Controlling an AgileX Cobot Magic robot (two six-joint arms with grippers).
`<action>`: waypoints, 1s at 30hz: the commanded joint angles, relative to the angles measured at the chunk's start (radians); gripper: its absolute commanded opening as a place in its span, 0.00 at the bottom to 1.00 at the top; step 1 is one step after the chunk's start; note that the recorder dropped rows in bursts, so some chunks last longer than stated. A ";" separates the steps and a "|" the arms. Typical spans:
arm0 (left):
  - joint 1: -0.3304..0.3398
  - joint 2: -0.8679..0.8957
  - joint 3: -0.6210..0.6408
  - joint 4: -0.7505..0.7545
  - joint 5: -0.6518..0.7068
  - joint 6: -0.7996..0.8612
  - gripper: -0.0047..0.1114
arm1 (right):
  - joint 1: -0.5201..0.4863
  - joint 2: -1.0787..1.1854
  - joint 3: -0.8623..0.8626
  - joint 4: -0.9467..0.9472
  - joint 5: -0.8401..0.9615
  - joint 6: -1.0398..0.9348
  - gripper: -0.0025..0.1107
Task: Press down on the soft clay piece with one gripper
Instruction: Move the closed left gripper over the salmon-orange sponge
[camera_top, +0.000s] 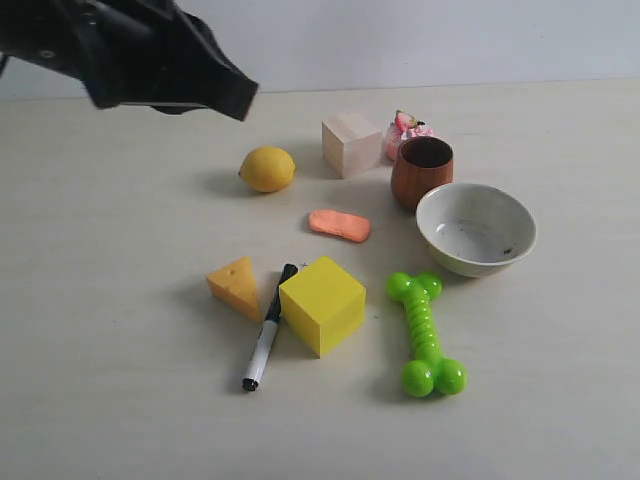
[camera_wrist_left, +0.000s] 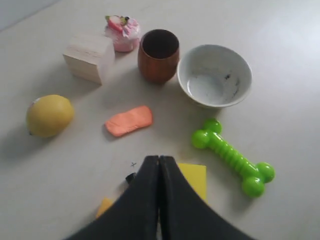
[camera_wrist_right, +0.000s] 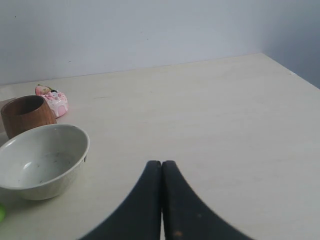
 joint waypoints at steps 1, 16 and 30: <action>-0.050 0.129 -0.086 -0.002 0.032 -0.049 0.04 | -0.005 -0.006 0.004 0.001 -0.006 -0.002 0.02; -0.091 0.491 -0.342 0.072 0.106 -0.087 0.04 | -0.005 -0.006 0.004 0.001 -0.003 -0.002 0.02; -0.091 0.730 -0.534 0.164 0.143 -0.085 0.04 | -0.005 -0.006 0.004 0.001 -0.003 -0.002 0.02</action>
